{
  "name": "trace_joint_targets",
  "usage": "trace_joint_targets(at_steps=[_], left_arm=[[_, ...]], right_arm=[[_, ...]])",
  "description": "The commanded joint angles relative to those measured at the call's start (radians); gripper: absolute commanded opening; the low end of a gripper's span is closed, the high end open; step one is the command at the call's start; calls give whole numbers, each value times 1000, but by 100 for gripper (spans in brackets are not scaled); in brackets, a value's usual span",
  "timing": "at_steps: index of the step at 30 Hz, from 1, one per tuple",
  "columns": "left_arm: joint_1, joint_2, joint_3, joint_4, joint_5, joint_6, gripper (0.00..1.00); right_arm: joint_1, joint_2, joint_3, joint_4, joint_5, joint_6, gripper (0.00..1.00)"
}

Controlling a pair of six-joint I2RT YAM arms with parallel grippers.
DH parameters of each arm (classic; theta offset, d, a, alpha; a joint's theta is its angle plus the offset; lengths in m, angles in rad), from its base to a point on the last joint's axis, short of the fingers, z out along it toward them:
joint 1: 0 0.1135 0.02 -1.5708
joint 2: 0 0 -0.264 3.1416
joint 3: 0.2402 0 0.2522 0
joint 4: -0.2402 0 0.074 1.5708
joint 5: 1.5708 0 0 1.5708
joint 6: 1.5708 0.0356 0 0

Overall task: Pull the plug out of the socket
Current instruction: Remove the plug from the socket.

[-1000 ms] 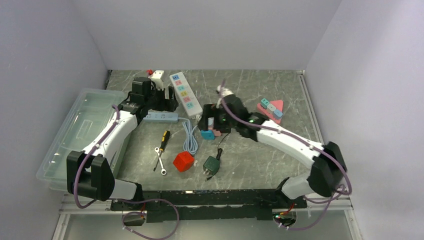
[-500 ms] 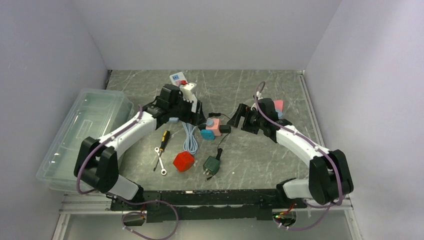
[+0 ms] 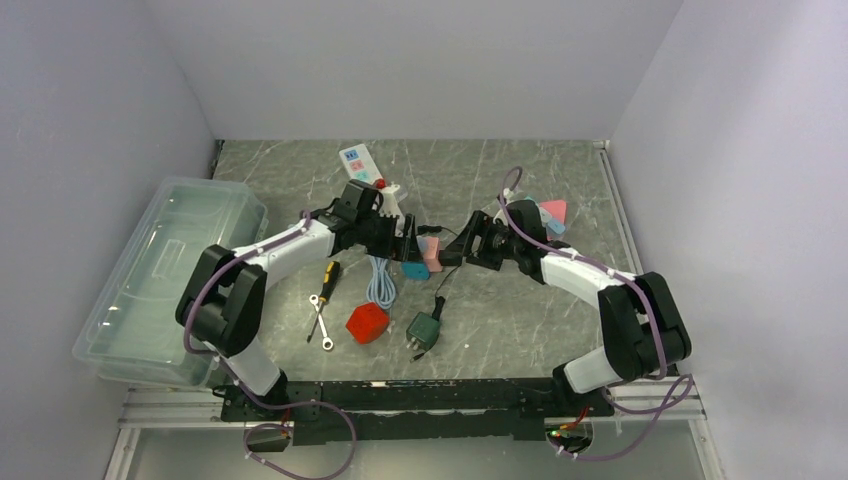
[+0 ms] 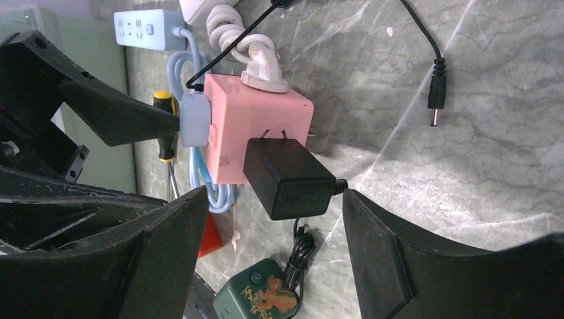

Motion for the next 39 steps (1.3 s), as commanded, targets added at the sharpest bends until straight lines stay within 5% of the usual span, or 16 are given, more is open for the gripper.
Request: trace_joint_targets(at_steps=[1, 16, 28, 34, 39], left_arm=[[-8, 22, 21, 51, 30, -26, 90], [-39, 82, 33, 91, 14, -15, 91], [-37, 65, 29, 48, -128, -2, 92], [-38, 77, 35, 43, -130, 6, 91], [-38, 84, 38, 41, -126, 9, 90]], right_arm=[[-1, 28, 4, 86, -18, -1, 75], [62, 102, 33, 137, -32, -2, 68], [209, 118, 31, 182, 14, 80, 58], [202, 65, -3, 150, 84, 94, 75], [186, 32, -8, 141, 117, 83, 80]])
